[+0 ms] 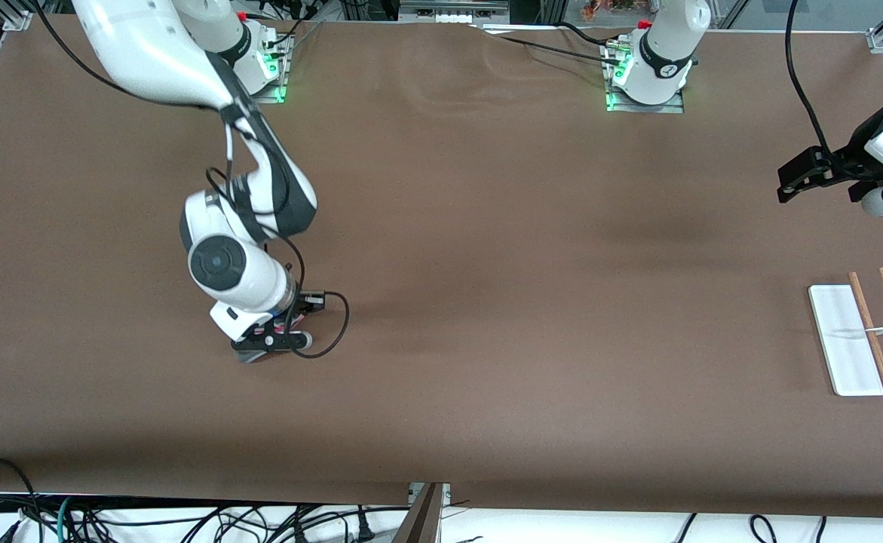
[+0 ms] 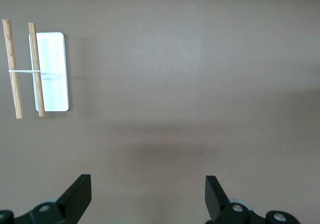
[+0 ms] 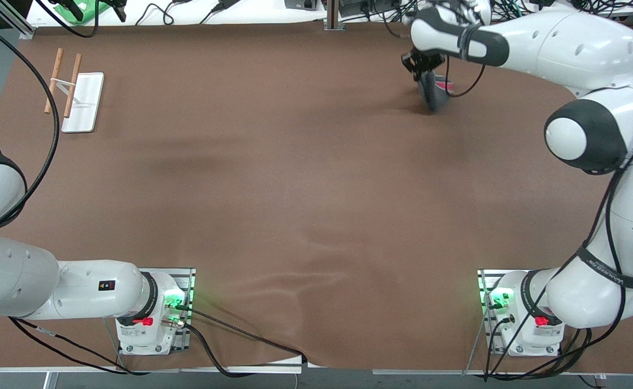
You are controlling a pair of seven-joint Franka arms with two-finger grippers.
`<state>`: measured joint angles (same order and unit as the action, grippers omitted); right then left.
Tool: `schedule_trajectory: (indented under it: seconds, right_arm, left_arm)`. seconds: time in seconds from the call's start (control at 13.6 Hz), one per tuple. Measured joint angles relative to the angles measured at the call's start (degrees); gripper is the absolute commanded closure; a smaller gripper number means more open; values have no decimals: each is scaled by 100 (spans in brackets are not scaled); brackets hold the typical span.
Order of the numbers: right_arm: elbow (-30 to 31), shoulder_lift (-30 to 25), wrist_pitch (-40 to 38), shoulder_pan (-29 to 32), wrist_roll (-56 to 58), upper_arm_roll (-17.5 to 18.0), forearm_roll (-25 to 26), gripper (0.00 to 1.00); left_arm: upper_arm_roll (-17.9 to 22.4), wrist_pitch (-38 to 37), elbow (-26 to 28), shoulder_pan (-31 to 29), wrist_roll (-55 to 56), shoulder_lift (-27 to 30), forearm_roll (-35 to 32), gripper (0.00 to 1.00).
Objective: Pass towel and hang on rack
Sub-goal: 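Lift the towel with the right gripper toward the table's middle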
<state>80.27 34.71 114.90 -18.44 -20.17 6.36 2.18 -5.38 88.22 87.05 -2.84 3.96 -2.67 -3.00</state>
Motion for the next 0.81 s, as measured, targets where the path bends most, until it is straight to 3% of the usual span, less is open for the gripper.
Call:
schedule_trajectory:
  seconds: [0.29,0.59,0.81]
  right_arm:
    - [-610,-349,-229,-699,-22,355,-1,100]
    - [-1304,-343,131,-1418,-50,380,0,100]
    - [-1391,-331,472,-1766,-50,391,0,100]
  left_arm:
    - [0,0,-1,-3,0,0,0,0]
    - [-3,0,-7,-3,0,-1,0,0]
    - [-3,0,-8,-3,0,-1,0,0]
